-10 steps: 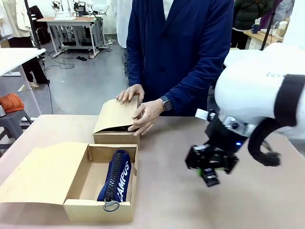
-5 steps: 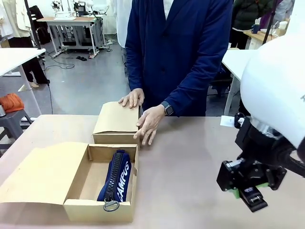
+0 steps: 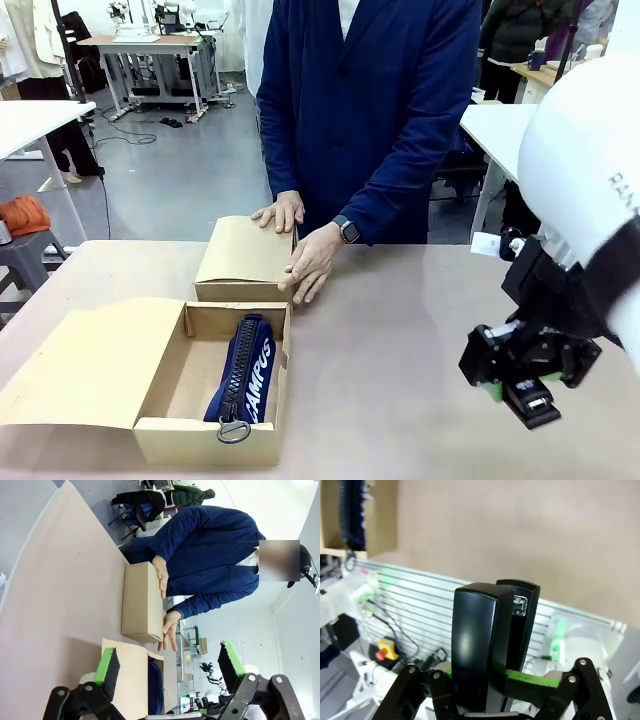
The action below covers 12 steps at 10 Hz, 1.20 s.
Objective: Place items inside the box.
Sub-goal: Pick up a Pencil pouch or Stapler and place it inside the Mailer Box closest to the robot.
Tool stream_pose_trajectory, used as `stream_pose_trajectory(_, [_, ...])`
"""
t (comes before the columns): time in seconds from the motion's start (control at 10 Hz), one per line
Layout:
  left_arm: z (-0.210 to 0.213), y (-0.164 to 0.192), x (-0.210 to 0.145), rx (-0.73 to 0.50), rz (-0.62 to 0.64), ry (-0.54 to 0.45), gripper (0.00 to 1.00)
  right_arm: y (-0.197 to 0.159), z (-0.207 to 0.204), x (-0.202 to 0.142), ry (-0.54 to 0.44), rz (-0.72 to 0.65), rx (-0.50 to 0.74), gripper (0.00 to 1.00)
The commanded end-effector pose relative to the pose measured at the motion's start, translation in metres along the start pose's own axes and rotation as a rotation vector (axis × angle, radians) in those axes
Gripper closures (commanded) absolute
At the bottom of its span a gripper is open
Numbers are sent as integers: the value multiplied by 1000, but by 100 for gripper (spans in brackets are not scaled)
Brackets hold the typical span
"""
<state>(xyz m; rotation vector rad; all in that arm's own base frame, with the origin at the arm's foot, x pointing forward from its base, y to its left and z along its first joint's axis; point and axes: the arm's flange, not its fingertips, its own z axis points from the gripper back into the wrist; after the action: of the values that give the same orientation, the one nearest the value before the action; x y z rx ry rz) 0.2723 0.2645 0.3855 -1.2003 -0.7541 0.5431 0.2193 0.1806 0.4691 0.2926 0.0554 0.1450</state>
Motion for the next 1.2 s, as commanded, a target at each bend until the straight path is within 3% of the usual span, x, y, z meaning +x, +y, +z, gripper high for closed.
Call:
stream_pose_trajectory(0.0, [3, 0, -4, -9, -17, 8, 0, -65, -77, -40, -19, 34, 104, 79])
stream_pose_trajectory(0.4, [3, 0, -4, -9, -17, 8, 0, -54, -76, -7, -16, 135, 314, 79])
stream_pose_trajectory(0.8, [3, 0, -4, -9, -17, 8, 0, -48, -80, 8, 27, 172, 368, 79])
stream_pose_trajectory(1.1, [3, 0, -4, -9, -17, 8, 0, 11, -84, 47, 43, 356, 581, 79])
